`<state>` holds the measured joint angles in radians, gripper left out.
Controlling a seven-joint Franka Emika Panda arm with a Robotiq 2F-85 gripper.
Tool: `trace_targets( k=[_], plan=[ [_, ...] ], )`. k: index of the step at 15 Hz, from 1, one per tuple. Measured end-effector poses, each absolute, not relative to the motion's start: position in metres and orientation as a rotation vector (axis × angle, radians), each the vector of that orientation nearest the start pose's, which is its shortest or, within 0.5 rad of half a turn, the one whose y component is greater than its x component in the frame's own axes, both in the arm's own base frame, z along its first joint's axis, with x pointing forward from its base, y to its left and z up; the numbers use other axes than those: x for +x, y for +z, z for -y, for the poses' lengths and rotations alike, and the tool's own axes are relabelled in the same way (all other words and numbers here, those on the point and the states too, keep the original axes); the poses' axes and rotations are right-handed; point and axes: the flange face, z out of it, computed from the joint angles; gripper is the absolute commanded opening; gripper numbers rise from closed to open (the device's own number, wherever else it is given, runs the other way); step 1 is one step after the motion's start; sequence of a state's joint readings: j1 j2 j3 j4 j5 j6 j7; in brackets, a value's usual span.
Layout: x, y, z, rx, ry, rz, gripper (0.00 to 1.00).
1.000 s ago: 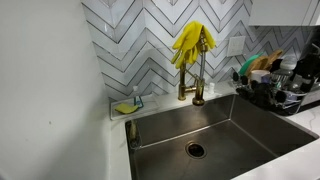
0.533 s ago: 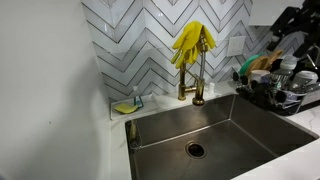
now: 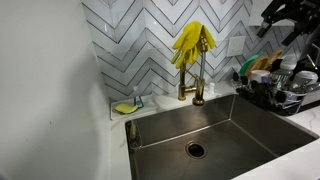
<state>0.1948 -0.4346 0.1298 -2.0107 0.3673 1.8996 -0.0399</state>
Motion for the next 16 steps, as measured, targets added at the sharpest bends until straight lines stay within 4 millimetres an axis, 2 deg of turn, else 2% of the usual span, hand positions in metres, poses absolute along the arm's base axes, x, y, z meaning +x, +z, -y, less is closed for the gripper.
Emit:
trace_targets(
  k=[4,9,16],
  plan=[
    [0.418,0.657,-0.183,-2.646,-0.284,0.189,1.00],
    [0.440,0.647,-0.199,-2.488,-0.176,-0.074,1.00],
    [0.443,0.646,-0.200,-2.470,-0.166,-0.099,1.00]
  ],
)
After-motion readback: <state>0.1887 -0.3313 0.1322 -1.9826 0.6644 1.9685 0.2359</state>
